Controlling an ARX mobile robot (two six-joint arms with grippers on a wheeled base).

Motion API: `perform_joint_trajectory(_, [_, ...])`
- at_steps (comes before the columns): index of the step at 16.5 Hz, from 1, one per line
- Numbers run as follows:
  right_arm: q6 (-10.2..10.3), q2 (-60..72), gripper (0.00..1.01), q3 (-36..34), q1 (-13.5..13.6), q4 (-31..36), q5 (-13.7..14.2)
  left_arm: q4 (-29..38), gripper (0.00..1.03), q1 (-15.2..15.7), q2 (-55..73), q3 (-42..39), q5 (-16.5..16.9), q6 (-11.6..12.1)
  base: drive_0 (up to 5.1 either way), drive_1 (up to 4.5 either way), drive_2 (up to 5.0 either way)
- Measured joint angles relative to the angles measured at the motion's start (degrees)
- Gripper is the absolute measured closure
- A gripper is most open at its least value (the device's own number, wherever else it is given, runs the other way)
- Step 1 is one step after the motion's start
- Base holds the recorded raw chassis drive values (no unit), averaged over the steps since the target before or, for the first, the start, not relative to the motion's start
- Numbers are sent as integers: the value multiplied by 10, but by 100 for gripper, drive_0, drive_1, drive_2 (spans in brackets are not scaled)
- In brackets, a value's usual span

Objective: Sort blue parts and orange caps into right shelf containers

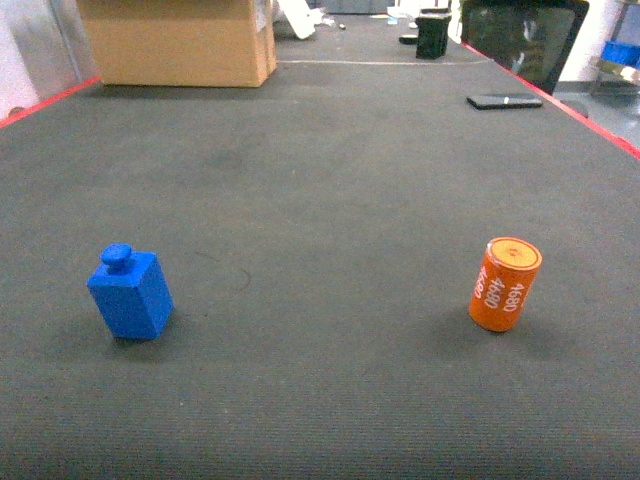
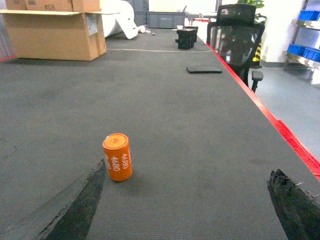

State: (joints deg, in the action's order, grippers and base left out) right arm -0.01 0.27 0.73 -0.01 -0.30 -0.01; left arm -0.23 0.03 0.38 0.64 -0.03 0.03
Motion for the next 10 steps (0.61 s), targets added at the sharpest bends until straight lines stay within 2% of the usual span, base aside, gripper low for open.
perform_joint_trajectory(10, [0, 0, 3, 0, 0, 0, 0, 0, 5, 0, 0, 0, 0, 0, 0, 0, 0])
